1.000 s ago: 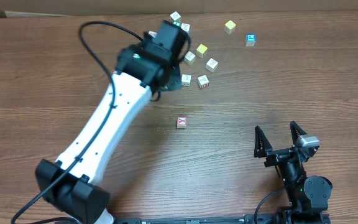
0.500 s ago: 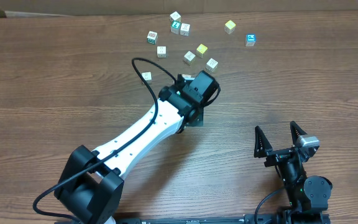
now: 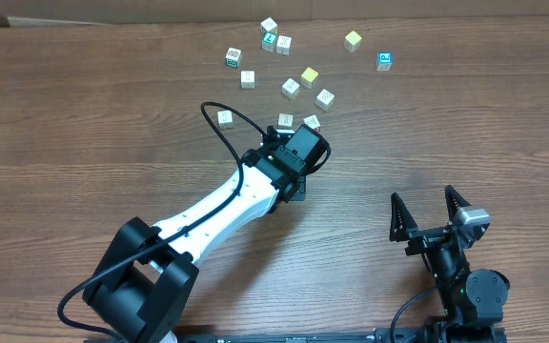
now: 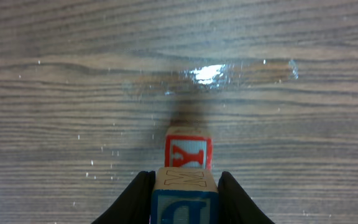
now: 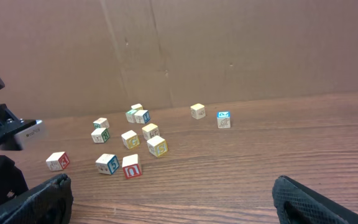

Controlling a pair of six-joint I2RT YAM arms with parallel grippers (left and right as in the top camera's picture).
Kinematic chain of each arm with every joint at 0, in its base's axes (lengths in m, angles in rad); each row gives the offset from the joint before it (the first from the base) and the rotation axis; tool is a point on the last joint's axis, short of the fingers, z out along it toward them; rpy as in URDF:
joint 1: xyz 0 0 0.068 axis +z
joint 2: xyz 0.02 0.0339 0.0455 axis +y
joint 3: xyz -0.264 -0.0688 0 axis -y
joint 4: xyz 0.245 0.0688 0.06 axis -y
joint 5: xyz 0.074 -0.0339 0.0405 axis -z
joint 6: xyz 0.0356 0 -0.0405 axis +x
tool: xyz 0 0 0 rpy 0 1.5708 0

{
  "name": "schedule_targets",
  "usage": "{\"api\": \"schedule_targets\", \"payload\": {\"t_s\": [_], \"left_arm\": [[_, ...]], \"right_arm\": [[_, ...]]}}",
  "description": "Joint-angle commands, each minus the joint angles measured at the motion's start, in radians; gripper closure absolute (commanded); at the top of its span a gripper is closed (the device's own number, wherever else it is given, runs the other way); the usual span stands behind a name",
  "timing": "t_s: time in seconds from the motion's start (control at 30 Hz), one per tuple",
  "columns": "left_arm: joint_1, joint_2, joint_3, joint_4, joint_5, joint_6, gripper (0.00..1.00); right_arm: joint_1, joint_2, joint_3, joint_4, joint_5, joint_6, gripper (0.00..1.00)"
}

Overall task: Form a tower
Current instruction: 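Carry the blue-lettered block over the red Y block, then lower the blue-lettered block onto the red Y block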

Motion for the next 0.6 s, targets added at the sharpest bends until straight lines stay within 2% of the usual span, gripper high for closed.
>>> {"api": "schedule_targets", "payload": {"t_s": [0.0,0.2,0.57], "left_arm": [[-0.005,0.008,-0.017,0.026,-0.043,-0.021,0.76],[-0.005,0.008,-0.041,0.085,-0.044,-0.02,0.75],[-0.005,0.008,-0.042,0.098,-0.051,-0.021,0.75]], "right_arm": [[0.008,-0.008,-0.01,0.005,0.005,-0.001,0.0],[0.008,-0.008,-0.01,0.005,0.005,-0.002,0.0],[0.008,-0.008,-0.01,0.005,0.005,-0.002,0.0]]}}
